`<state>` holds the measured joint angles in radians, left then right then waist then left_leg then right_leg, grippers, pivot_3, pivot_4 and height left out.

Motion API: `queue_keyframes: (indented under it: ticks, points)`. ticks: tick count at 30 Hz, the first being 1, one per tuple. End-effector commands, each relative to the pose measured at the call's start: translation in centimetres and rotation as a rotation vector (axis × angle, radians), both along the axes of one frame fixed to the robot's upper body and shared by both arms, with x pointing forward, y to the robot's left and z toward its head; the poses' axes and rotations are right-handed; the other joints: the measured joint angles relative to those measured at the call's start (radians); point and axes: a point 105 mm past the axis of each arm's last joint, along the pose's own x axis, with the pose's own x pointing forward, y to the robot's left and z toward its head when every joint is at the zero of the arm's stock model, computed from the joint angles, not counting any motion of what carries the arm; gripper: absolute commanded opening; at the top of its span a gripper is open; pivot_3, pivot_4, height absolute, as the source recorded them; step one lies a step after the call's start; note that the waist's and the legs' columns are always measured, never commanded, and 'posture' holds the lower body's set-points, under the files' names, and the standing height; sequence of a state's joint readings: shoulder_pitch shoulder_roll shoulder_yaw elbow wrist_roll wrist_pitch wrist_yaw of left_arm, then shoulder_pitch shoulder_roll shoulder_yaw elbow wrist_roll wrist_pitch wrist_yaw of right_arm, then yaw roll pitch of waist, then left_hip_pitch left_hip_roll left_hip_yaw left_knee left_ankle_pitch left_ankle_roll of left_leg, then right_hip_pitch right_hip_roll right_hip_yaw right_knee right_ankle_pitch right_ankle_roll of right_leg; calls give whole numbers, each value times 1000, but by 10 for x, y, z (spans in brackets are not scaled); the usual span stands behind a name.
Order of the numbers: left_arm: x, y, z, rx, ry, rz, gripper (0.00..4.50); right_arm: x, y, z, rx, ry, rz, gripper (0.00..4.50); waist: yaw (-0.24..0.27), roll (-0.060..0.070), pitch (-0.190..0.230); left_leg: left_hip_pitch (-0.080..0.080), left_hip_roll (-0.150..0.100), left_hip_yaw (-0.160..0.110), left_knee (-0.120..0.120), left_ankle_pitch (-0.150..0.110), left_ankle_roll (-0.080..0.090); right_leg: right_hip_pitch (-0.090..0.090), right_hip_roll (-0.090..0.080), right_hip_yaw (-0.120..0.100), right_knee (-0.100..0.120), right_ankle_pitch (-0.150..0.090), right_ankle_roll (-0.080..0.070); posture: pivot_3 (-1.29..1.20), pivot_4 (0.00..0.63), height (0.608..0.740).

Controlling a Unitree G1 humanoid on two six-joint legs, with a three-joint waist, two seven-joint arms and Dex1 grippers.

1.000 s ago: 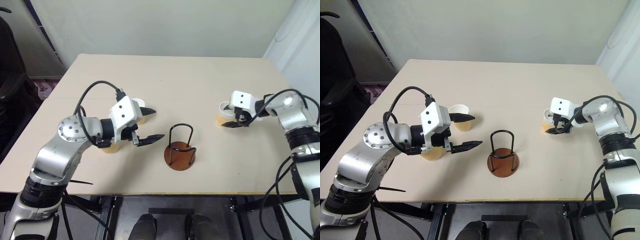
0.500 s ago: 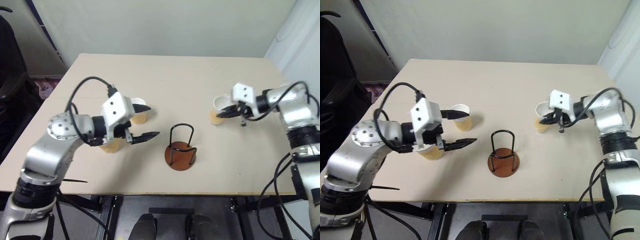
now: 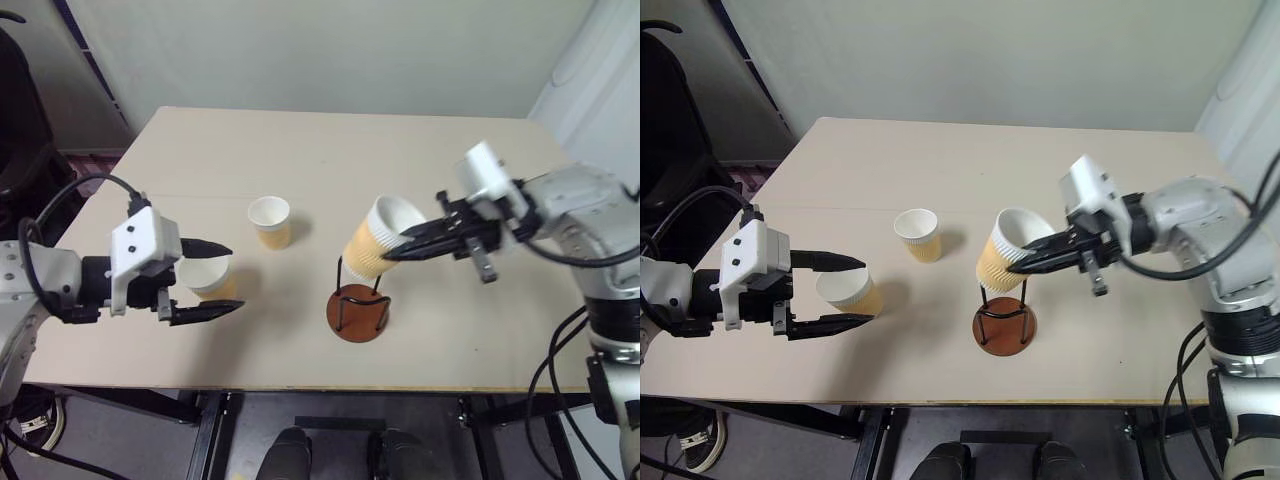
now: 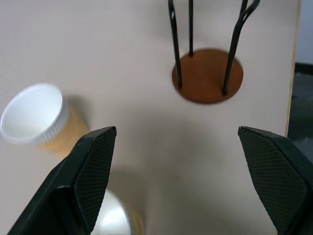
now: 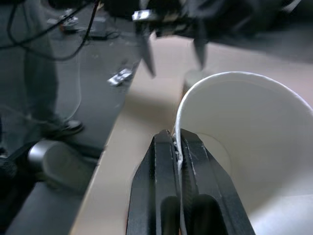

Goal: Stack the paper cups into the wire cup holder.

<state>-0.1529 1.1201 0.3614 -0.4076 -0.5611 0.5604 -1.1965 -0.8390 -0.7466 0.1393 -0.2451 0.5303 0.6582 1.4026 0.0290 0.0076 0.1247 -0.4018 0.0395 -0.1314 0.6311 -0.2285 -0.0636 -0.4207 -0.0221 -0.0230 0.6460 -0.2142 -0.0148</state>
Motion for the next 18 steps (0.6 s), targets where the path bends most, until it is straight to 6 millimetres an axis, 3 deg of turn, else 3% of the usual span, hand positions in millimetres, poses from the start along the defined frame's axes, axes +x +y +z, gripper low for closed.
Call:
queue_keyframes:
  ticks: [1,3,6,12,16,18]
  points:
    - [-1,-3,11,18,-57,-14,4297,2,2,-1,-37,-70,-16,68,0,0,0,0,0,0,0,1,0,0,0,0,0,0,-1,0,150,740]
    - [-2,-4,13,11,-66,-14,4297,0,0,-5,-56,-66,-4,68,0,0,0,0,0,0,0,1,0,0,0,0,0,1,-2,0,150,740]
    - [-5,-4,17,-5,-71,-18,4297,0,-2,-13,-87,-61,2,729,-1,0,0,0,0,0,0,1,0,0,0,0,0,1,-2,0,150,740]
    - [-9,0,25,-30,-83,-13,4297,3,3,-20,-107,-72,-5,2846,-2,0,0,0,2,1,0,-1,-1,-1,1,-1,0,1,-2,0,150,740]
    - [-9,15,29,15,-93,35,4297,17,-6,-5,-61,-104,-77,4343,-2,0,0,0,4,2,0,-3,-1,-1,2,-2,0,1,-1,0,150,740]
    - [-8,30,34,59,-104,80,4297,26,-18,10,9,-111,-131,4457,-2,-1,0,0,5,2,0,-3,-2,-1,2,-2,0,2,-2,0,150,740]
